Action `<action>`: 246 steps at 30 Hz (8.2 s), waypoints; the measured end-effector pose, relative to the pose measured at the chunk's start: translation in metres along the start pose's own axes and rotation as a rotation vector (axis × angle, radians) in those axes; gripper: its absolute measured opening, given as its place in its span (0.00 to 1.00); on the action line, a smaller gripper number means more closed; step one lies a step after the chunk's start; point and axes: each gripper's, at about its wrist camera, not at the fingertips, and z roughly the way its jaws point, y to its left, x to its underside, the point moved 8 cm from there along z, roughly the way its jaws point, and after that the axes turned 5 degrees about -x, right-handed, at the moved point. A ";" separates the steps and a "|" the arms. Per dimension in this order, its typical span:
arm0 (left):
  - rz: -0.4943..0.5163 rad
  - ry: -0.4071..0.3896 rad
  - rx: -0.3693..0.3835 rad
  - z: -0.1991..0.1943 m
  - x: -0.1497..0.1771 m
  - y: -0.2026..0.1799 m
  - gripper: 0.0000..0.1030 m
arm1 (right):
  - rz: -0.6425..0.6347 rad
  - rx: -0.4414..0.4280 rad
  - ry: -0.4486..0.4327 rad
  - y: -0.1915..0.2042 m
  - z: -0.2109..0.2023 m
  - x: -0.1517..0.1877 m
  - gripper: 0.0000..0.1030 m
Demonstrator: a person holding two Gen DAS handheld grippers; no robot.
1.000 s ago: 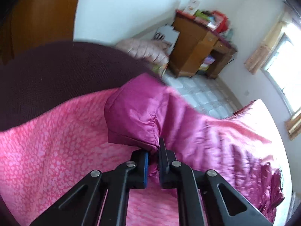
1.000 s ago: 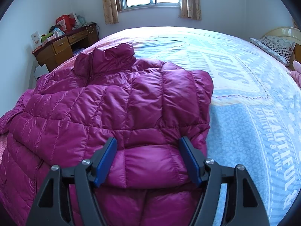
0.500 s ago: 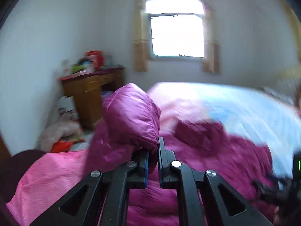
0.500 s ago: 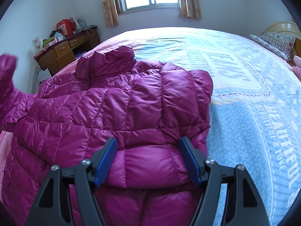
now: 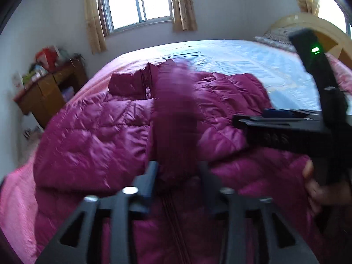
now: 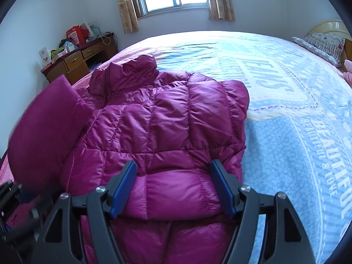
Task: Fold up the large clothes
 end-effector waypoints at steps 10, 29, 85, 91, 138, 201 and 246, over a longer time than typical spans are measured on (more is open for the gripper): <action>-0.096 -0.007 0.006 -0.050 0.043 0.041 0.73 | 0.073 -0.061 -0.049 -0.002 -0.018 -0.004 0.71; -0.345 -0.030 -0.158 -0.051 -0.009 0.158 0.73 | -0.022 -0.209 0.153 0.069 -0.002 0.031 0.24; -0.552 0.078 -0.401 0.081 0.000 0.237 0.75 | 0.142 -0.071 0.035 -0.017 0.094 -0.077 0.06; -0.399 -0.103 -0.323 0.027 -0.056 0.202 0.75 | 0.143 -0.079 0.031 -0.021 0.101 -0.081 0.07; -0.539 0.254 -0.545 0.155 -0.027 0.231 0.95 | 0.164 -0.102 0.014 0.047 0.084 -0.133 0.20; -0.363 0.118 -0.232 0.054 -0.021 0.213 0.97 | 0.157 -0.142 0.048 0.019 0.020 -0.034 0.72; -0.453 -0.339 -0.244 -0.326 0.153 0.315 0.97 | 0.083 -0.351 0.052 0.011 -0.227 0.162 0.65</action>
